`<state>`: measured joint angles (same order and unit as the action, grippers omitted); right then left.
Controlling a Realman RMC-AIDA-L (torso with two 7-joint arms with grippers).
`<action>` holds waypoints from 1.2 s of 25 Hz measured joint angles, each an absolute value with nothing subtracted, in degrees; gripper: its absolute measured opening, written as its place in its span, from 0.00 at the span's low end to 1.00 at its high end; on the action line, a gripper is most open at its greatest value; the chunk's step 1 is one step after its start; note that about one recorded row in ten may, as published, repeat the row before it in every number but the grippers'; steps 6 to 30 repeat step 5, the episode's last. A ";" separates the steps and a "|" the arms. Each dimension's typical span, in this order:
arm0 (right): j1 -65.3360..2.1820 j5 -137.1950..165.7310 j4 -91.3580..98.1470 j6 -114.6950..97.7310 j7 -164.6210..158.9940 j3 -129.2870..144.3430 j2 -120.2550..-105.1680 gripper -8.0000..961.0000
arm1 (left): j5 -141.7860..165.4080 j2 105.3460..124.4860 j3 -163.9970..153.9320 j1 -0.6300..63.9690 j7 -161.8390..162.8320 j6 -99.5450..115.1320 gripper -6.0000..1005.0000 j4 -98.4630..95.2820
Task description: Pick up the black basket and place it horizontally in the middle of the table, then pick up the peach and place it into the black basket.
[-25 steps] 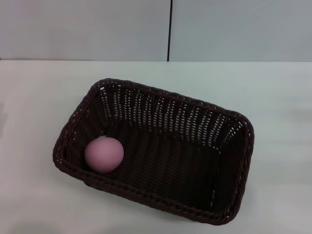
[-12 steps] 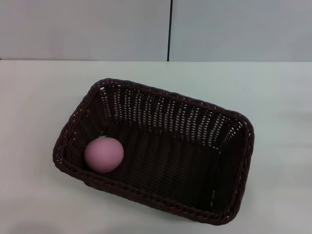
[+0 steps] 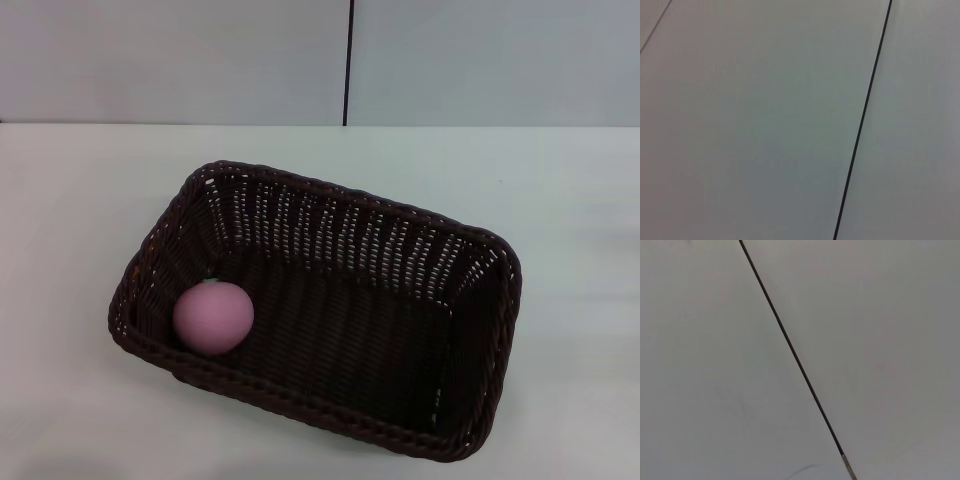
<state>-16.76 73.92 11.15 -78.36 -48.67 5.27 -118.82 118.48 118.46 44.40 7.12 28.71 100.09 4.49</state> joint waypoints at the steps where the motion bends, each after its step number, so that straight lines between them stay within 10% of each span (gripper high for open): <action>1: -16.77 73.92 11.15 -78.35 -48.67 5.27 -118.82 0.52 | 118.48 118.45 44.39 7.12 28.72 100.24 0.22 4.49; 4: -16.69 73.92 11.05 -78.50 -48.68 5.27 -118.82 0.52 | 118.48 118.45 44.38 7.12 28.74 100.35 0.08 4.49; 30: -16.69 73.92 11.05 -78.50 -48.68 5.27 -118.82 0.52 | 118.48 118.45 44.38 7.12 28.74 100.35 0.08 4.49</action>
